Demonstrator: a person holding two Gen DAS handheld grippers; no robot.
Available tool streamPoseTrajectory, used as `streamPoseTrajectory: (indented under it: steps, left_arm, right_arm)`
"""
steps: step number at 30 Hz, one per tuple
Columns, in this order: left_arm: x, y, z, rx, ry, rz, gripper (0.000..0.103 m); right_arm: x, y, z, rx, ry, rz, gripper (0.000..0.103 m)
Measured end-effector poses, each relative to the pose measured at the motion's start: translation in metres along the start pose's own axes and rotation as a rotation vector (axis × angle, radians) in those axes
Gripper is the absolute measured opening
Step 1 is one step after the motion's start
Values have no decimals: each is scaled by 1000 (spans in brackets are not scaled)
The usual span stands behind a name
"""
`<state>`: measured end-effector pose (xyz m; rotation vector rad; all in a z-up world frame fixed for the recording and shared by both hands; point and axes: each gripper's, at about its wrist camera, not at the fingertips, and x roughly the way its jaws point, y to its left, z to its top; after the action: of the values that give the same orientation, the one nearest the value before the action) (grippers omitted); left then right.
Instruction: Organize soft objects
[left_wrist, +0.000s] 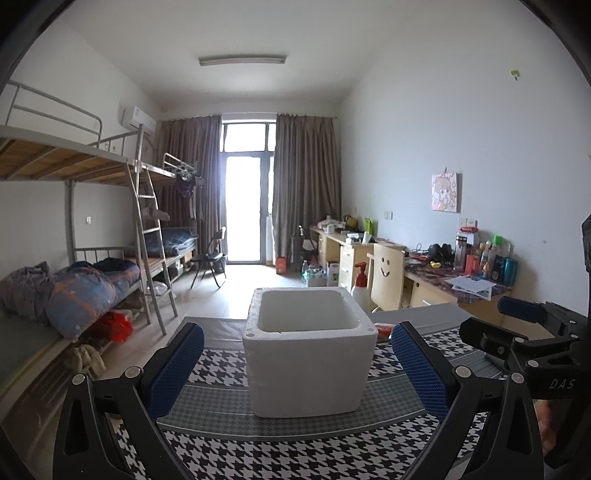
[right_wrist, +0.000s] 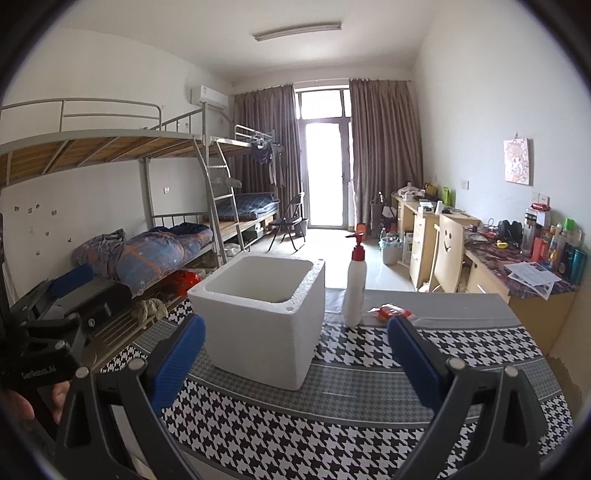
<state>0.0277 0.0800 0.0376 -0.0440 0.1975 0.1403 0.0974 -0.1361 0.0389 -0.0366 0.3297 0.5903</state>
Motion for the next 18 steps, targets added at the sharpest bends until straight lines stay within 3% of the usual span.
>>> streamPoseTrajectory:
  steps: [18]
  left_arm:
    - [-2, -2, -23, -19, -3, -18, 102]
  right_arm:
    - [-12, -7, -28, 30, -58, -32, 100]
